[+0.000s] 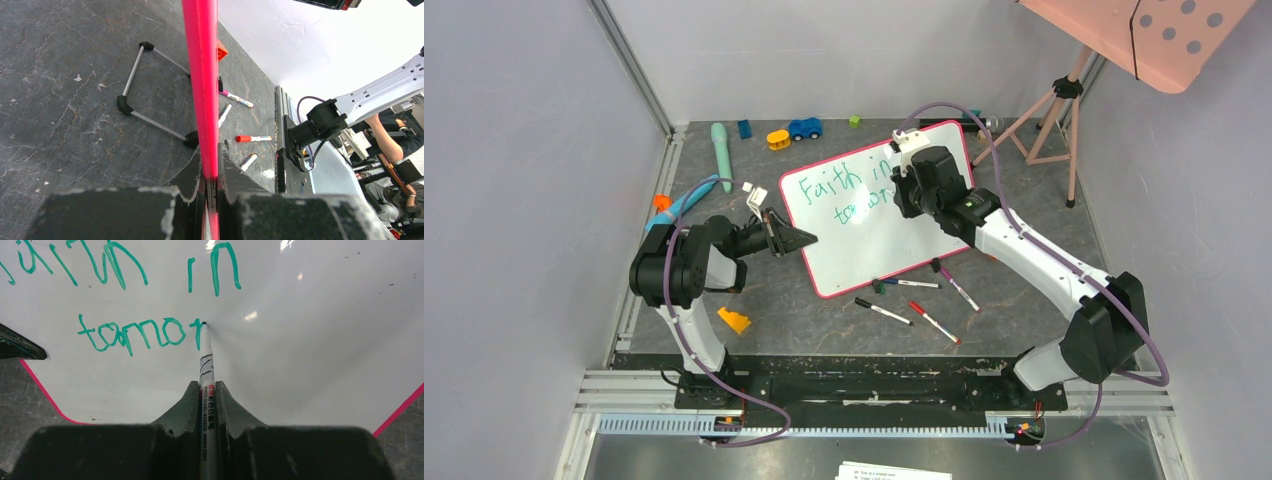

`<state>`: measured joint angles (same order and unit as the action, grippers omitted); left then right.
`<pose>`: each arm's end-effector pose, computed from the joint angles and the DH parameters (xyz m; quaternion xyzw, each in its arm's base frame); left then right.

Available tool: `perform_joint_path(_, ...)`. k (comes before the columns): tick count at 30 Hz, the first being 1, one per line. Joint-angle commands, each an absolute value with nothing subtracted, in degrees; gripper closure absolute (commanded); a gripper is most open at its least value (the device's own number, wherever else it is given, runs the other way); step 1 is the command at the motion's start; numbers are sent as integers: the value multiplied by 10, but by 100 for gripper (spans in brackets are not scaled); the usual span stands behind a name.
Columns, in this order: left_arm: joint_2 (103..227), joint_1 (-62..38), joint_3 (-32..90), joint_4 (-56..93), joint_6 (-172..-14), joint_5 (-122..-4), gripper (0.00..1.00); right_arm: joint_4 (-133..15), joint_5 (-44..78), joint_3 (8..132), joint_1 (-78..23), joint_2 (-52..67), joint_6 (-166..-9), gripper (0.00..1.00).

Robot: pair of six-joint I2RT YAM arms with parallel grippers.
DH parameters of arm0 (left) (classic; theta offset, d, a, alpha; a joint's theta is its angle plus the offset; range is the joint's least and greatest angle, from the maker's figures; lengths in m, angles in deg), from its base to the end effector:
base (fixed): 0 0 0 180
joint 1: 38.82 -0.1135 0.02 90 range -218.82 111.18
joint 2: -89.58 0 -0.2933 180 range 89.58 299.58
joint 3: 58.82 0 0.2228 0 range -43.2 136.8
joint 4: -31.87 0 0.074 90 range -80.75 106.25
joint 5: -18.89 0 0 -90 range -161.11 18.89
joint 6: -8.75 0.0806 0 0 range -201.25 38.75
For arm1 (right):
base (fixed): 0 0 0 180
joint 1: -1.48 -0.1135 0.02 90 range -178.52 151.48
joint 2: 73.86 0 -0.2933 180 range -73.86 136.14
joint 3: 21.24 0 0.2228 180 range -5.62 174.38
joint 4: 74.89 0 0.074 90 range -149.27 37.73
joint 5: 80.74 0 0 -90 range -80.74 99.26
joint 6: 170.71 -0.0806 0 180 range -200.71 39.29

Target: Write a sentence on the whiteboard

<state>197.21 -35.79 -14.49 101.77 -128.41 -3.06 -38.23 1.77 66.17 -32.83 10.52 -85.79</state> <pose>0.3080 -0.0912 0.2059 0.1801 0.6679 -0.5995 0.4025 0.2883 0.1841 0.3319 -0.1921 0.8589 0.1046 0.4631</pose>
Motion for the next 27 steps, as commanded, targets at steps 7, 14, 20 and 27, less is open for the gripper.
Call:
perform_joint_path(7,1982,-345,-148,1055,-1214,34,98,-383,38,681,-319,76,-852,100)
perform_joint_path(14,1982,-345,-148,1055,-1215,35,98,-377,38,674,-315,54,-849,100)
perform_joint_path(20,1983,-344,-147,1055,-1214,34,98,-380,39,673,-311,62,-851,100)
perform_joint_path(27,1982,-345,-147,1055,-1215,35,98,-388,31,665,-310,76,-850,100)
